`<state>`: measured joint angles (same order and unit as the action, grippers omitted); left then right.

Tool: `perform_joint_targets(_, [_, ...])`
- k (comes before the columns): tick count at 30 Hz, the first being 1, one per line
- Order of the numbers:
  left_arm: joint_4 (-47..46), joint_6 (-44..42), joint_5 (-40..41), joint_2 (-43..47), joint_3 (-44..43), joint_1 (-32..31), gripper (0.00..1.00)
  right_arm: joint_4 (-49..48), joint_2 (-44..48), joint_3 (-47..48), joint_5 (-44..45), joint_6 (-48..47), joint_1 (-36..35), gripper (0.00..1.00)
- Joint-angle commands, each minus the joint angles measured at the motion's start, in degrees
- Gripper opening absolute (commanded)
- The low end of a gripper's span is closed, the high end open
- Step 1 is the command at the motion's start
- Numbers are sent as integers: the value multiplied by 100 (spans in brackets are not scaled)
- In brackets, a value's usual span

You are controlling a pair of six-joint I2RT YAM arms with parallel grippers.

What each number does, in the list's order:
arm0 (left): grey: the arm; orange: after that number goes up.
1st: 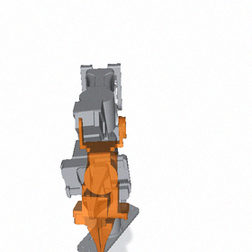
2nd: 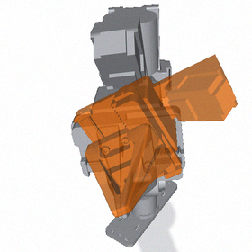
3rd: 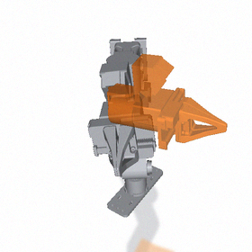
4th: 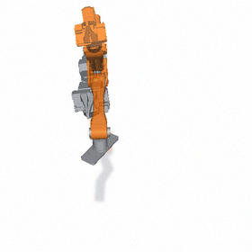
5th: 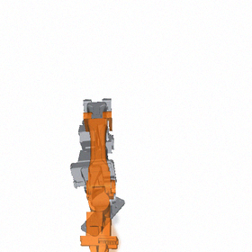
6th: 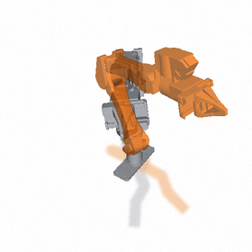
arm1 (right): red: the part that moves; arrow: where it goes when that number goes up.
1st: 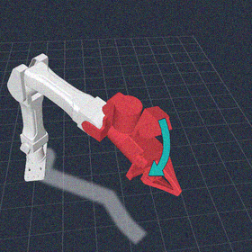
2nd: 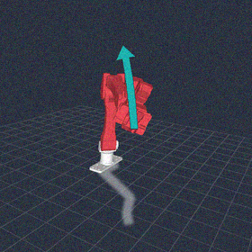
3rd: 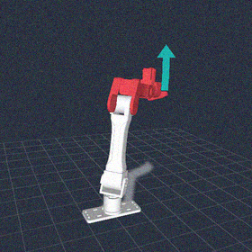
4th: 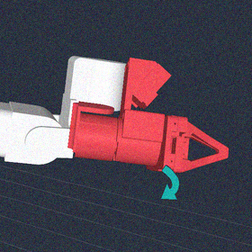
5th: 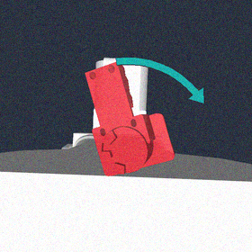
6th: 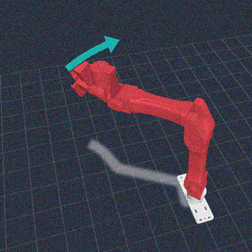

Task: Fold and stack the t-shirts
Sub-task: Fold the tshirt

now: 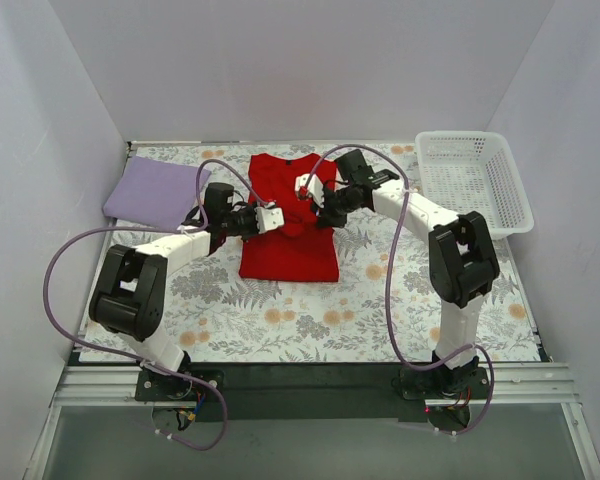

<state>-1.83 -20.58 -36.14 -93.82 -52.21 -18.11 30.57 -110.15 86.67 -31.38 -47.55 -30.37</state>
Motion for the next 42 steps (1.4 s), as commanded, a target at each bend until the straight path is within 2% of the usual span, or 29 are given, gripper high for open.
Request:
perform_joint_targets(1, [-555,19,-209,-136,-316,141,0,37,-226,516,61,141,180,1])
perform_joint_targets(9, [-994,212,-60,-760,-650,211,0,28,-762,1167,157,378,339,1])
perform_joint_targets(24, [-1215,362,19,-1094,-809,299,0,28,-1342,1879,351,598,400,1])
perform_joint_targets(27, [-1267,423,63,-1173,-844,299,0,28,-1430,1958,404,641,400,5])
perform_joint_targets(28, [-1311,458,89,-1191,-844,299,0,28,-1465,1985,439,668,400,10])
perform_joint_targets(30, [-1679,859,325,-1270,-853,299,12,-33,-1527,2133,692,877,409,20])
perform_joint_targets(31, [-1855,1132,466,-1288,-888,308,32,-77,-1579,2195,816,1018,409,35])
perform_joint_targets(32, [-2065,1344,624,-1323,-949,299,42,-156,-1597,2257,983,1150,409,45])
perform_joint_targets(33, [-2120,1790,800,-1332,-1063,299,64,-391,-1597,2336,1358,1291,409,51])
perform_joint_targets(34, [-2146,1959,1115,-1332,-1272,290,81,-515,-1554,2354,1536,1579,426,64])
perform_joint_targets(37, [-1989,2129,1163,-1060,-1450,299,82,-833,-1318,2354,1802,1836,462,76])
perform_joint_targets(38, [-1762,2085,1066,-946,-1442,299,82,-859,-1247,2337,1776,1863,479,77])
perform_joint_targets(39, [-1629,2049,952,-780,-1407,299,82,-859,-1168,2310,1471,1881,549,77])
perform_joint_targets(40, [-1454,1631,786,-430,-1311,299,82,-781,-932,2136,1146,1837,593,79])
perform_joint_targets(41, [-1078,1375,332,-200,-1005,299,82,-702,-773,1917,681,1402,637,80])
perform_joint_targets(42, [-813,1059,57,28,-750,299,81,-597,-597,1688,-350,1093,725,81])
